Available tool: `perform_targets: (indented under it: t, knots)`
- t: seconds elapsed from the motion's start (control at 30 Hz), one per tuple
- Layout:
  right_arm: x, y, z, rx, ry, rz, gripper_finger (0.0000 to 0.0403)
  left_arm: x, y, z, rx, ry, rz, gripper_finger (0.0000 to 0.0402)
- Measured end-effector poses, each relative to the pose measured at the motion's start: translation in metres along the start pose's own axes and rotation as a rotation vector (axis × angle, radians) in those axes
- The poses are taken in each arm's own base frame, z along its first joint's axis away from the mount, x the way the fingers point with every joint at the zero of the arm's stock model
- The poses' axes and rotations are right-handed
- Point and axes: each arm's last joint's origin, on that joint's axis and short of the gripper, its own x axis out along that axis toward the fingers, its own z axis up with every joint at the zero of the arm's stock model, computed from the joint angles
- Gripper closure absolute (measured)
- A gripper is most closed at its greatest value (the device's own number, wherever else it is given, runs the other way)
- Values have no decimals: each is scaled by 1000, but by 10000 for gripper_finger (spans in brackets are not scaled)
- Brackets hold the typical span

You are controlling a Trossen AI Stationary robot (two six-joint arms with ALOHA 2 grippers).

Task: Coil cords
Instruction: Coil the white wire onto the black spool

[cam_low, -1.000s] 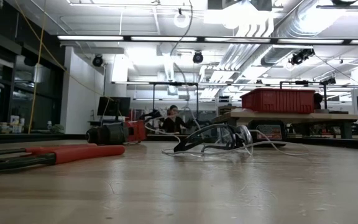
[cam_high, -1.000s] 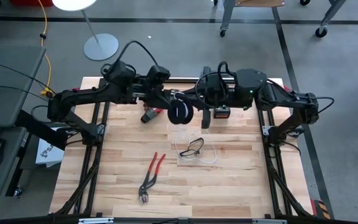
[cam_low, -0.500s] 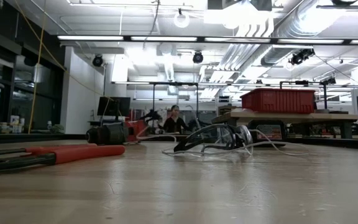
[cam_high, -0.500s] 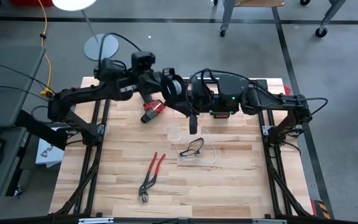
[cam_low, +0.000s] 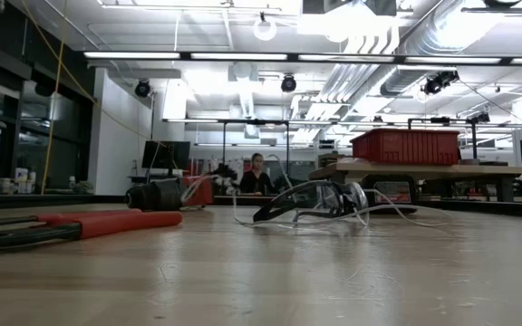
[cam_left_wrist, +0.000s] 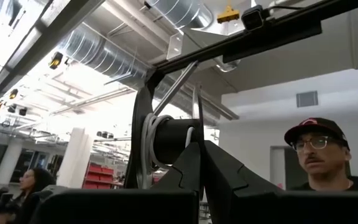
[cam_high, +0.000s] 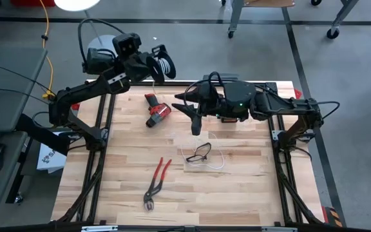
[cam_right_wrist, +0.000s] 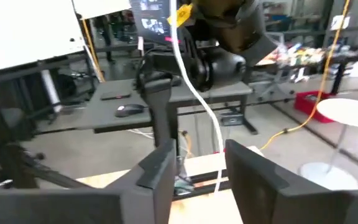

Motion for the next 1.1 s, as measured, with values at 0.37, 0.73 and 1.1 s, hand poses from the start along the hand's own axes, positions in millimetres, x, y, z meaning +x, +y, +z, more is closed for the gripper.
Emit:
perform_targets:
  t: [0.37,0.73,1.1]
  knots:
    - [15,0,-9,-51,1,-84,246,1,1,-1,9,1,14,402]
    - [27,3,-15,-43,-13,-46,246,2,2,-3,-18,10,28,402]
    - [35,2,-17,-38,-25,-2,246,7,-1,-7,-19,4,15,401]
